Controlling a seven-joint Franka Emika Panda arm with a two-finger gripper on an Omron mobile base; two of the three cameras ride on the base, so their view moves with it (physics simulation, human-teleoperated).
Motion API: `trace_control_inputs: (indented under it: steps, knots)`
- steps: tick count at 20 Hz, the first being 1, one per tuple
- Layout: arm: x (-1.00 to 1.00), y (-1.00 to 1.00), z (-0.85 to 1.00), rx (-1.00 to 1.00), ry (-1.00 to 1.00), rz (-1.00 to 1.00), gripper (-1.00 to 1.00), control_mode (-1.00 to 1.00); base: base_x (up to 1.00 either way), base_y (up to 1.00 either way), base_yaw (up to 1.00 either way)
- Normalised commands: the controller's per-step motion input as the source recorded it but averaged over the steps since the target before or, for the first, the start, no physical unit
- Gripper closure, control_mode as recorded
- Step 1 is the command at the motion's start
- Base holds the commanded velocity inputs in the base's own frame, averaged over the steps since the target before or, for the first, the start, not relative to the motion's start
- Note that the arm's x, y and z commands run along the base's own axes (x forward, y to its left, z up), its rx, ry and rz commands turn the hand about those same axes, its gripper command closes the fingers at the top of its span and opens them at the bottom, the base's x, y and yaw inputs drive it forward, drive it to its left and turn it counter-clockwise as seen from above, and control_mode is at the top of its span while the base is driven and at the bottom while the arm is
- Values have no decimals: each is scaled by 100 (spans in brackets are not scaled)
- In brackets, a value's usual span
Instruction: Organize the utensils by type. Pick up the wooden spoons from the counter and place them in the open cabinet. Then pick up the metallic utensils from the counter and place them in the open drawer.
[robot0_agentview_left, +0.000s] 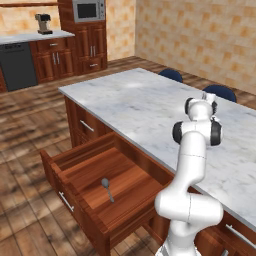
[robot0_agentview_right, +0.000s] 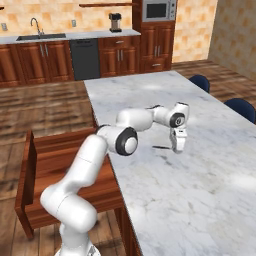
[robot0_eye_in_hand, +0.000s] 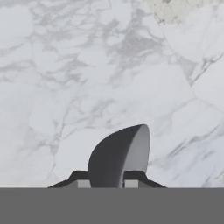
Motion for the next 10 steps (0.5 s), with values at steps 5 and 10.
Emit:
trace_control_inputs:
  steps: [5,10]
  knots:
    - [-21,38,48,-4,0,-2,100,-100,0,0,0]
    - [-45,78,30,-15,-7,1,100,-100,0,0,0]
